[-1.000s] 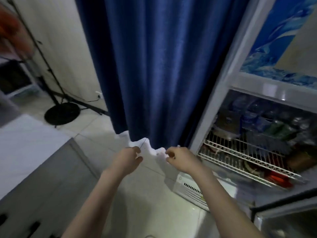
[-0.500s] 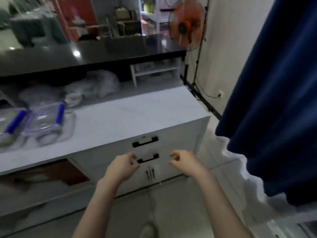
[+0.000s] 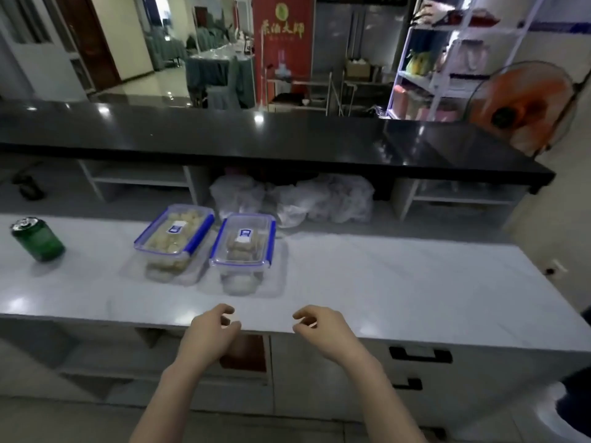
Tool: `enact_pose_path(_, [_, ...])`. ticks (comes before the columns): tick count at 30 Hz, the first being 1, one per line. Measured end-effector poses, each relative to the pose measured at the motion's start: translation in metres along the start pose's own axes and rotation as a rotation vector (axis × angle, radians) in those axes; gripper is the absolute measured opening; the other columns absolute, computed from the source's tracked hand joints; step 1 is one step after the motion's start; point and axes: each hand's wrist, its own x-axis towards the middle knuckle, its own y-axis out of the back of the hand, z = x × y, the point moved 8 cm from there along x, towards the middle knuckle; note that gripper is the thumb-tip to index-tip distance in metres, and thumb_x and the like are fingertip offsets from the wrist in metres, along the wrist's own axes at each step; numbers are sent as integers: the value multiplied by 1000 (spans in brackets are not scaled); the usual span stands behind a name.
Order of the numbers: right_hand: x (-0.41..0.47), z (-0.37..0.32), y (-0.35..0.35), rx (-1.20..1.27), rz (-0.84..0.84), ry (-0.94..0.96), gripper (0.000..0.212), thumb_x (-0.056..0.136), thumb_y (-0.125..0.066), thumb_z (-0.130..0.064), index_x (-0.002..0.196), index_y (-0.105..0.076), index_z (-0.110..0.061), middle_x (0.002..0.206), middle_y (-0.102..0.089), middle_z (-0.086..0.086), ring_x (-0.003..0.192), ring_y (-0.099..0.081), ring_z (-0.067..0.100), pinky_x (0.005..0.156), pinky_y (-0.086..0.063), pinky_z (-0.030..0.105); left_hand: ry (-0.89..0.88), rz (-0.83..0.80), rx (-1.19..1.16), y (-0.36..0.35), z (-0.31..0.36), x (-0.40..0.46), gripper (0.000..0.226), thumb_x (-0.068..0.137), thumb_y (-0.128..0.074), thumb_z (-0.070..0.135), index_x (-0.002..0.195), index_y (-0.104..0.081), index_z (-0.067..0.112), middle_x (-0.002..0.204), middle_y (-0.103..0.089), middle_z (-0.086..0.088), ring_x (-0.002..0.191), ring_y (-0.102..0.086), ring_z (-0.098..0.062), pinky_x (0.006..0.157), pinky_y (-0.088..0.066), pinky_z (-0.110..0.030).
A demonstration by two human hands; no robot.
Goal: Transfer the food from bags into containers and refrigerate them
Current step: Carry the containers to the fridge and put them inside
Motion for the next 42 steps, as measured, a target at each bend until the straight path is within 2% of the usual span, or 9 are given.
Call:
enact_pose_path(6, [85, -50, -9, 165, 60, 18, 35, 91, -58, -31, 125, -56, -26, 112, -61, -2, 94, -59, 12, 75, -47, 22, 78, 133, -329, 43, -26, 62, 22, 89, -64, 24, 110, -65, 22, 100, -69, -2, 89, -63, -16, 70, -47, -30])
enact_pose_path(13, [189, -52, -9, 355, 134, -97, 58, 92, -58, -37, 144, -36, -24, 129, -56, 7, 113, -57, 20, 92, -48, 33, 183, 216, -605, 52, -28, 137, 21, 90, -64, 25, 112, -62, 24, 110, -66, -2, 102, -62, -20, 92, -52, -41])
enact_pose_path(16, [223, -51, -18, 454, 50, -137, 60, 90, -62, -34, 143, -36, -25, 120, -61, 4, 105, -63, 21, 92, -54, 41, 252, 178, -653, 45, -19, 168, 35, 92, -62, 29, 126, -55, 19, 122, -62, -4, 109, -59, -23, 101, -47, -45])
enact_pose_path(22, [249, -47, -17, 544, 93, -101, 50, 86, -69, -24, 131, -47, -25, 103, -62, -5, 92, -63, 12, 80, -59, 40, 248, 117, -690, 33, -5, 200, 28, 90, -65, 19, 118, -61, 15, 109, -68, -6, 96, -65, -20, 74, -52, -36])
enact_pose_path(26, [240, -43, -11, 569, 147, -64, 44, 87, -68, -21, 127, -53, -29, 106, -66, 0, 91, -64, 13, 72, -59, 30, 210, 110, -759, 30, -5, 195, 36, 84, -73, 16, 118, -63, 16, 105, -71, -6, 95, -68, -22, 75, -56, -39])
enact_pose_path(32, [188, -35, 13, 615, 324, -25, 47, 87, -68, -23, 131, -53, -33, 108, -66, -2, 98, -63, 15, 81, -59, 39, 32, 55, -795, 28, 25, 162, 35, 81, -75, 15, 112, -63, 26, 104, -69, 4, 97, -67, -14, 78, -56, -35])
enact_pose_path(35, [139, -22, 28, 693, 438, -18, 49, 87, -67, -31, 133, -51, -30, 112, -64, -4, 100, -63, 12, 77, -59, 31, -60, -30, -797, 19, 47, 136, 40, 83, -74, 10, 119, -62, 22, 107, -69, 4, 85, -69, -6, 65, -56, -22])
enact_pose_path(38, [80, 4, 41, 735, 547, -35, 50, 86, -67, -32, 134, -50, -30, 115, -63, -6, 102, -63, 11, 71, -58, 22, -138, -143, -785, -5, 68, 105, 45, 82, -74, 10, 125, -61, 18, 112, -69, 1, 87, -72, -8, 67, -58, -23])
enact_pose_path(42, [-9, 52, 62, 733, 731, -104, 53, 85, -70, -24, 134, -50, -30, 115, -63, -8, 100, -64, 11, 76, -60, 30, -227, -332, -772, -57, 105, 52, 44, 83, -74, 10, 124, -62, 18, 111, -70, 5, 86, -71, -2, 62, -57, -18])
